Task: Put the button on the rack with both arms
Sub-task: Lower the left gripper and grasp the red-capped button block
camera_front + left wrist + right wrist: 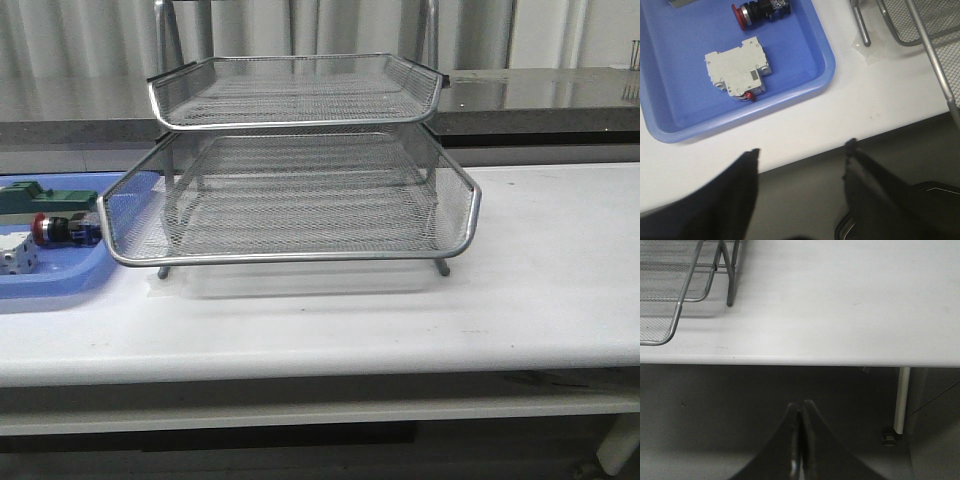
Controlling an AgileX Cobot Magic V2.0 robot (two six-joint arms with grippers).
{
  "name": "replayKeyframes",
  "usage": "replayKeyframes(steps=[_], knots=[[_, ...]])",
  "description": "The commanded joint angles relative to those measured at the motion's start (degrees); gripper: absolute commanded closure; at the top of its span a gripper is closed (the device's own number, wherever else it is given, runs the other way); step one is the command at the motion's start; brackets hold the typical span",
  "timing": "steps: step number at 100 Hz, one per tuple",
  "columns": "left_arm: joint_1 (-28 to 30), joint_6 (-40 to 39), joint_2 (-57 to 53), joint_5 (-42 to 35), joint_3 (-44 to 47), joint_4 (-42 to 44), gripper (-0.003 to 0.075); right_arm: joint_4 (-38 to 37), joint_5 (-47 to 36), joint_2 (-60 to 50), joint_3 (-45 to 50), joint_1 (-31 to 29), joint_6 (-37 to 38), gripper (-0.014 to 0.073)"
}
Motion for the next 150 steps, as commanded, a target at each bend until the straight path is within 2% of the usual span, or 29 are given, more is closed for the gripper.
replayKeyframes(steps=[1,25,48,59,65,74,94,133,150], knots=[[0.2,0.0,-1.2,-2.1,-2.0,-0.7,0.0152,-1.1,-3.3,0.4,-1.9,-0.3,0.2,0.0664],[0.2,0.3,-1.0,-5.1,-2.0,-3.5,0.0167,-1.1,-3.3,0.4,-1.9,-0.3,0.2,0.0664],[0.2,15.4,3.6,-10.2,-4.3,-3.4,0.0167,-1.1,-3.3,0.4,-1.9,-0.3,0.2,0.0664],[0.2,20.9,8.4,-10.2,-7.7,-3.3,0.0167,-1.1,-3.3,0.4,-1.9,-0.3,0.2,0.0664],[0.2,26.7,11.4,-10.4,-10.0,-3.3,0.0167,-1.1,-3.3,0.4,-1.9,-0.3,0.2,0.0664],[0.2,30.8,15.9,-13.2,-13.1,-3.0,0.0167,-1.1,-3.3,0.4,-1.9,-0.3,0.2,0.0664],[0.2,31.6,25.6,-12.4,-21.9,-1.3,0.0167,-1.1,-3.3,0.4,-1.9,-0.3,0.2,0.0664],[0.2,34.7,42.5,-3.7,-39.4,-0.5,0.0167,-1.1,-3.3,0.4,-1.9,-0.3,0.2,0.0664],[0.2,35.7,47.0,-1.7,-44.3,-0.5,0.0167,-1.1,-3.3,0.4,-1.9,-0.3,0.2,0.0664]])
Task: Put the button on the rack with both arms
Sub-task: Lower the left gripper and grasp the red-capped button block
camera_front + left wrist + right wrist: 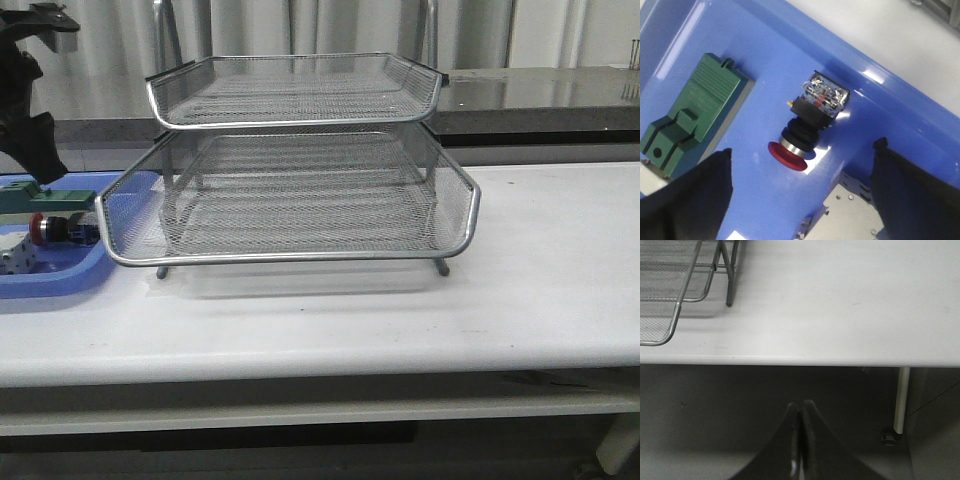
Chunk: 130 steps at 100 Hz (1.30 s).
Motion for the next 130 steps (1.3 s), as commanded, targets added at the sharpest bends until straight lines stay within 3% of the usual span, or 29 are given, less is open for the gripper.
replayKeyframes(steps=[1,117,130], knots=[[0.2,0.4,-1.7,-0.2,-4.0,-0.6,0.0167,-1.1,-3.3,0.4,-1.9,-0.3,0.2,0.0664],[0.2,3.0,9.6,-2.7,-5.8,-1.2,0.0168,-1.1,-3.3,0.4,-1.9,-0.3,0.2,0.0664],[0.2,3.0,9.7,-3.2,-5.8,-1.2,0.0251,-1.1,-3.3,0.4,-1.9,-0.3,0.2,0.0664]])
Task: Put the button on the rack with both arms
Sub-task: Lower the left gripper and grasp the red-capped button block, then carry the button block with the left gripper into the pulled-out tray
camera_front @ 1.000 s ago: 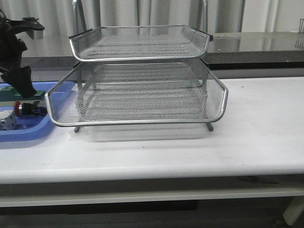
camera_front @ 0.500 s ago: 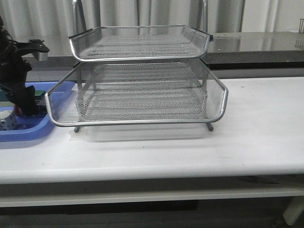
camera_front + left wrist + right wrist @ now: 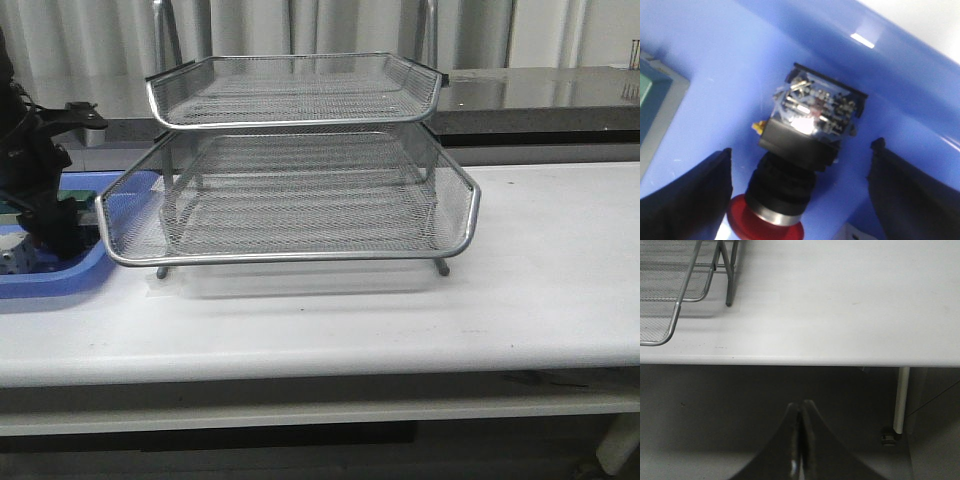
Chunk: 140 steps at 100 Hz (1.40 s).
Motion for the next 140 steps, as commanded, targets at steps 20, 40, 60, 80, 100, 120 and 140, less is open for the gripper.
replayKeyframes(steps=[20,40,60,80,100,120,140], knots=[[0.2,0.2,-3.0,-1.8,-1.7,-0.9,0.0541,-1.1,-3.4,0.4,-1.9,-0.3,0.2,0.0664],[0.4,0.2,-3.0,6.3,-7.4,-0.9,0.0708,-1.1,-3.4,0.4,-1.9,-0.3,0.2,0.0664],[1.0,-5.6,-4.6,15.5,-17.1,-1.0,0.0721,-1.1,-3.4,0.4,-1.9,-0.3,0.2,0.0664],[1.6,-9.3,-9.5,19.0,-21.8,-1.4,0.0721,-1.1,-3.4,0.4,-1.9,-0.3,0.2,0.0664],[1.3,-10.0,-17.1,19.0,-21.8,-3.9,0.0721,-1.1,-3.4,0.4,-1.9,-0.3,0.2,0.0664],[-0.7,-10.0,-24.0,19.0,-21.8,-12.4,0.0721,-1.1,-3.4,0.4,-1.9,-0.3,0.2,0.0664],[-8.4,-10.0,-27.9,19.0,-21.8,-12.6,0.0721,-1.1,-3.4,0.4,-1.9,-0.3,0.2,0.0664]])
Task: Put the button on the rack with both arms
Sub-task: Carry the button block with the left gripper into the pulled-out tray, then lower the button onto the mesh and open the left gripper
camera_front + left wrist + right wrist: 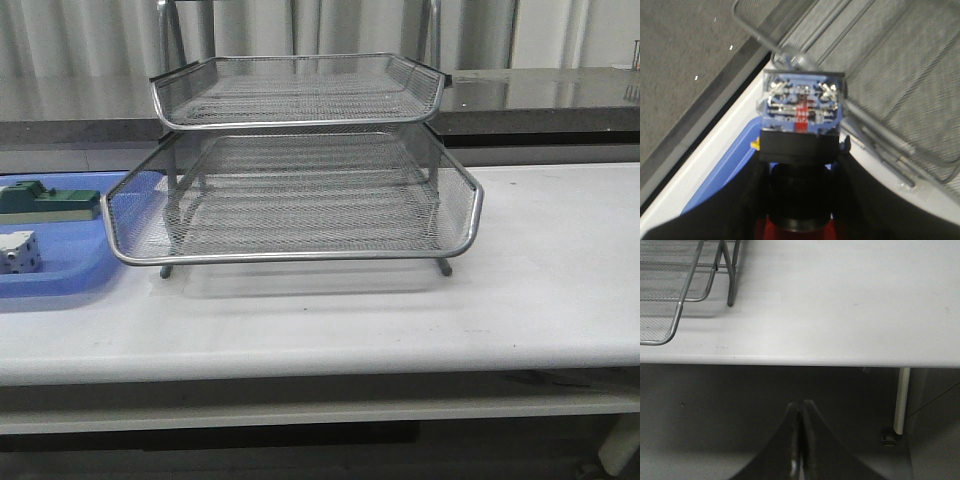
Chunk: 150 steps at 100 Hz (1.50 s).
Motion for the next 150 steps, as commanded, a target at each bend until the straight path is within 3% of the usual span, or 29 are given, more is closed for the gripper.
replayKeyframes(steps=[1,26,61,86,150], knots=[[-3.6,-0.7,-4.7,0.4,-1.6,-2.6,0.0721,-1.0,-3.4,0.4,-1.9,-0.3,0.2,0.0664],[-16.7,-1.1,-4.9,0.4,0.3,-1.4,0.0721,-1.0,-3.4,0.4,-1.9,-0.3,0.2,0.0664],[-28.8,-1.1,-4.9,0.4,16.1,5.0,0.0722,-1.0,-3.4,0.4,-1.9,-0.3,0.2,0.0664],[-29.3,-1.1,-3.5,0.4,22.0,6.7,0.0722,-1.0,-3.4,0.4,-1.9,-0.3,0.2,0.0664],[-29.3,-1.1,3.6,-1.8,22.1,10.9,0.0707,-1.0,-3.4,0.4,-1.9,-0.3,0.2,0.0664]])
